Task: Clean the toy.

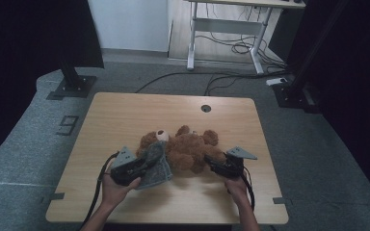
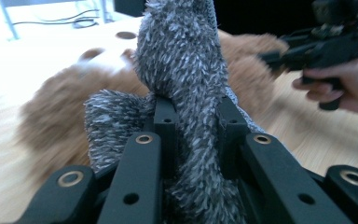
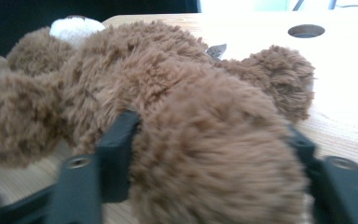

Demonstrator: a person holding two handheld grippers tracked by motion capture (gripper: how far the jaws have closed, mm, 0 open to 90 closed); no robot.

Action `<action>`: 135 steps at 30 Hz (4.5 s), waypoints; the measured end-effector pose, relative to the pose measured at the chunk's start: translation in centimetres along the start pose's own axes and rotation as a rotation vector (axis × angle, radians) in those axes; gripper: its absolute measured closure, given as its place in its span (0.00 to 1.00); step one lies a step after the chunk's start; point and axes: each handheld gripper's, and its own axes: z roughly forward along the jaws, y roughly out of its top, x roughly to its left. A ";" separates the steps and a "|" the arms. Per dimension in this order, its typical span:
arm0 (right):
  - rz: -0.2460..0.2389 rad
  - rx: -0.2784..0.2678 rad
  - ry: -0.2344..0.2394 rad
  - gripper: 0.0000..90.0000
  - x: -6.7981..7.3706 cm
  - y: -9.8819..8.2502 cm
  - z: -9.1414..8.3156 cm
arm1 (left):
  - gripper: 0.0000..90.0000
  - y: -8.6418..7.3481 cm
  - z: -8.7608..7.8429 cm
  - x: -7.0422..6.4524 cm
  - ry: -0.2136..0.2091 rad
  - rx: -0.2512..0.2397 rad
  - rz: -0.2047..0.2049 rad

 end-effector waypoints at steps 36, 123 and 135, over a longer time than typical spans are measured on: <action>-0.084 0.016 -0.001 0.64 0.1 -0.9 -0.5 | 0.83 3.4 10.0 -2.1 -0.026 0.201 0.032; -0.084 0.003 0.061 0.66 -0.4 -1.5 -1.1 | 0.84 -2.9 -0.3 8.6 0.221 0.173 -0.153; -0.089 0.001 0.068 0.66 -0.4 -1.4 -1.1 | 0.83 4.5 3.3 6.1 0.154 0.123 -0.047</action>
